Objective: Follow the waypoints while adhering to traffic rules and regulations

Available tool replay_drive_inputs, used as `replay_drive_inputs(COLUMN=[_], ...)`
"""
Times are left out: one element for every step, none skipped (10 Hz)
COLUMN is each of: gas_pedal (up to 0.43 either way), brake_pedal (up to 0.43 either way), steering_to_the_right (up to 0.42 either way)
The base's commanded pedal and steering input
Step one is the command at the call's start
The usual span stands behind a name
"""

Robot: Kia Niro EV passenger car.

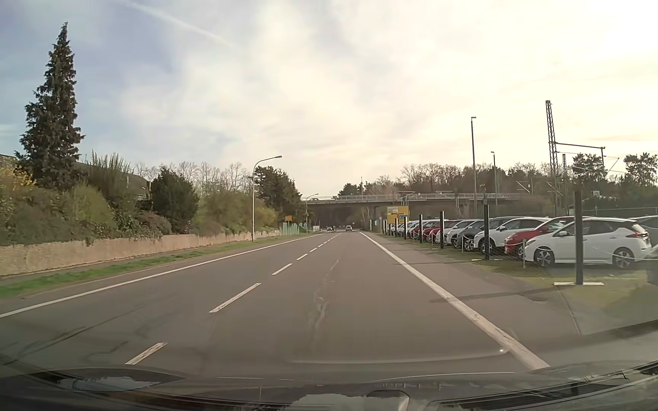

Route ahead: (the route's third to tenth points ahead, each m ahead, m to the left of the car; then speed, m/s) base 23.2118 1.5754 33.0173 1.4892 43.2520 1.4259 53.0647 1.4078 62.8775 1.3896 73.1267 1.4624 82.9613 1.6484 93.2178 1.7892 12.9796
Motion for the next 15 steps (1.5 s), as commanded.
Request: replay_drive_inputs(gas_pedal=[0.118, 0.118, 0.118, 0.118, 0.118, 0.118, 0.118, 0.118, 0.118, 0.118, 0.118, 0.118, 0.118, 0.098, 0.067], brake_pedal=[0.0, 0.0, 0.0, 0.0, 0.0, 0.0, 0.0, 0.0, 0.0, 0.0, 0.0, 0.0, 0.0, 0.0, 0.0], steering_to_the_right=[-0.001, -0.001, -0.001, -0.001, -0.001, -0.001, -0.001, -0.001, -0.001, -0.001, -0.001, -0.001, -0.001, -0.001, -0.001])
